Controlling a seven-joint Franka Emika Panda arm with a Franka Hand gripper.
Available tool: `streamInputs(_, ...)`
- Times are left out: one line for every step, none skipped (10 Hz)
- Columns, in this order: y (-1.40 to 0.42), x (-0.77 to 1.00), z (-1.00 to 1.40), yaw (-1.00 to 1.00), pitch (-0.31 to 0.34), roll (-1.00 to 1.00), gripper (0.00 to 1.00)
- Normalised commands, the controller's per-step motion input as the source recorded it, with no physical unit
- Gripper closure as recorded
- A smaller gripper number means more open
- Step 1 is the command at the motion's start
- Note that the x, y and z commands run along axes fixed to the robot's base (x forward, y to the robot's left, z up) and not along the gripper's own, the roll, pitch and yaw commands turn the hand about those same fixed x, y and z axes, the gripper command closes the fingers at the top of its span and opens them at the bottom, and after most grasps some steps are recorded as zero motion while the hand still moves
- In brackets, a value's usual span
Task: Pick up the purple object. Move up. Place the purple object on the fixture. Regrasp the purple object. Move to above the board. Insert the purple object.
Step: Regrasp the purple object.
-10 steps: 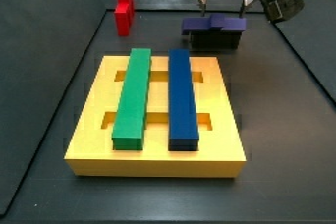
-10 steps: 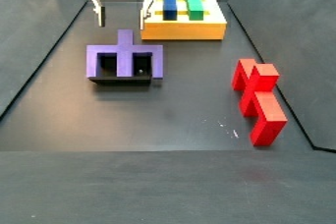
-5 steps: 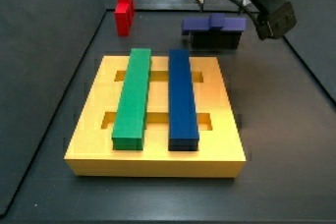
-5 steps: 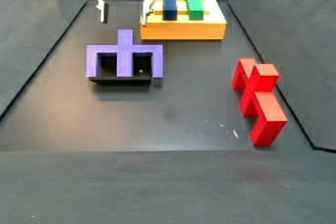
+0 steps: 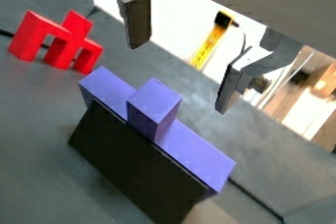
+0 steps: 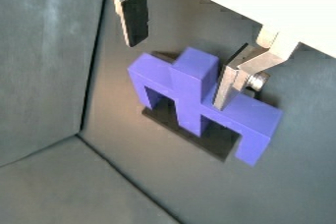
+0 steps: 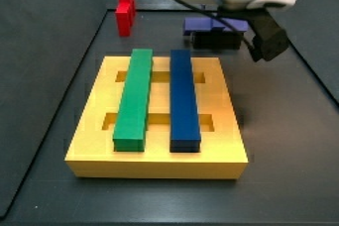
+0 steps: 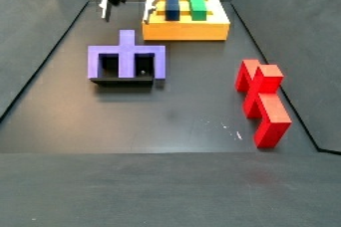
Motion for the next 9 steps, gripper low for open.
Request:
streamInputs(0.00, 0.11, 0.00, 0.17, 0.000, 0.03, 0.00)
streamInputs(-0.11, 0.01, -0.06, 0.00, 0.000, 0.00, 0.00)
streamInputs(0.20, 0.00, -0.24, 0.12, -0.160, -0.70, 0.00)
streamInputs(0.30, 0.00, -0.22, 0.33, -0.203, -0.82, 0.00)
streamInputs(0.29, 0.00, -0.18, 0.41, -0.120, -0.64, 0.00)
streamInputs(0.30, 0.00, -0.20, 0.32, -0.037, -0.40, 0.00)
streamInputs(0.05, -0.01, -0.26, 0.23, -0.003, 0.00, 0.00)
streamInputs(-0.12, 0.00, -0.23, 0.15, 0.000, 0.42, 0.00)
streamInputs(-0.06, 0.00, -0.27, 0.09, 0.000, 0.54, 0.00)
